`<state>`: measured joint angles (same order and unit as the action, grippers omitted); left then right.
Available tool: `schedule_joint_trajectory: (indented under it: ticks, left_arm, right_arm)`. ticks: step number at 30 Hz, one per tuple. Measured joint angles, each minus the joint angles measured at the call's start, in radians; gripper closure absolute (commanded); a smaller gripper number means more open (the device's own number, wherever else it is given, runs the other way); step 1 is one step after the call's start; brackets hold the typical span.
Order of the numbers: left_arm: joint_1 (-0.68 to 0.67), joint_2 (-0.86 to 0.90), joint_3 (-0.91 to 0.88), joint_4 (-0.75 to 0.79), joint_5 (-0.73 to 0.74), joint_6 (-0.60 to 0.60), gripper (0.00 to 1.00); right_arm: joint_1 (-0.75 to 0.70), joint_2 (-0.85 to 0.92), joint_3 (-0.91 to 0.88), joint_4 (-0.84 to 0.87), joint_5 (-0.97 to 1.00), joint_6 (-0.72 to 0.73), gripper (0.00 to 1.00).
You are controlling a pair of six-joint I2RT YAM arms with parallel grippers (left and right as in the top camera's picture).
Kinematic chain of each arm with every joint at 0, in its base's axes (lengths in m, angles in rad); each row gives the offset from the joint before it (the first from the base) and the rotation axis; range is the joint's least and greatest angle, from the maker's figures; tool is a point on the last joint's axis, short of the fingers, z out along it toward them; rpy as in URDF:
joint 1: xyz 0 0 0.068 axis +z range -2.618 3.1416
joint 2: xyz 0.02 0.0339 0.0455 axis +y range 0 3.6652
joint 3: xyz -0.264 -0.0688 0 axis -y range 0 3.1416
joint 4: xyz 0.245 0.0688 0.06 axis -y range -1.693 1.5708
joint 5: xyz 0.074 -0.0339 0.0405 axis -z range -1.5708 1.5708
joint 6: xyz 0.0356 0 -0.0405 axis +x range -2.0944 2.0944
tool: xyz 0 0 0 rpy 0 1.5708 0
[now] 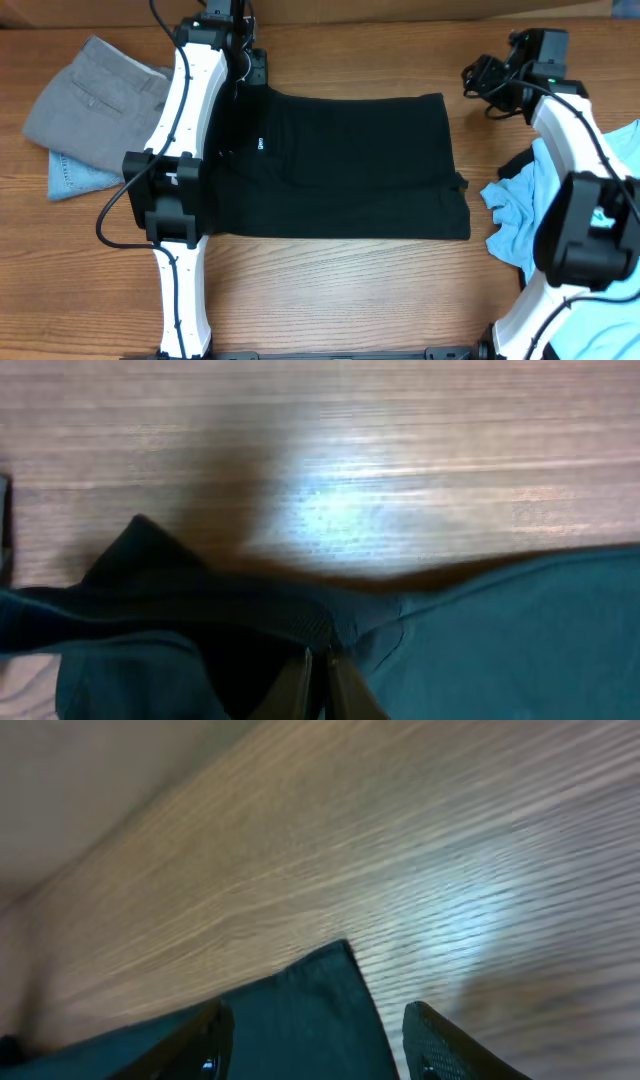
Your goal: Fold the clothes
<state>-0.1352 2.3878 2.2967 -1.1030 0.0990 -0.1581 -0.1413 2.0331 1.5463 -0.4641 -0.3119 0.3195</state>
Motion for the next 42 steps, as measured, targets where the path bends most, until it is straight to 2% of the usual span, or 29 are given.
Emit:
schedule_joint_trajectory:
  ticks: [10, 18, 22, 25, 29, 42]
  left_arm:
    - [-0.001, 0.0, 0.0, -0.039, -0.003, 0.009, 0.93]
    - [-0.001, 0.0, 0.0, -0.06, -0.003, 0.009, 0.93]
    - [-0.001, 0.0, 0.0, -0.065, -0.004, 0.009, 0.93]
    - [-0.001, 0.0, 0.0, -0.066, -0.005, 0.009, 0.93]
    - [-0.001, 0.0, 0.0, -0.069, -0.006, 0.009, 0.93]
    - [-0.001, 0.0, 0.0, -0.068, -0.006, 0.028, 0.93]
  right_arm:
    - [0.016, 0.156, 0.0, 0.069, -0.115, -0.04, 0.38]
    - [0.045, 0.212, 0.0, 0.118, -0.147, -0.042, 0.39]
    - [0.043, 0.217, 0.004, 0.124, -0.156, -0.029, 0.39]
    - [0.044, 0.22, 0.006, 0.124, -0.156, -0.026, 0.45]
    - [0.045, 0.222, 0.007, 0.124, -0.146, -0.022, 0.4]
    - [0.043, 0.222, 0.011, 0.113, -0.133, -0.02, 0.42]
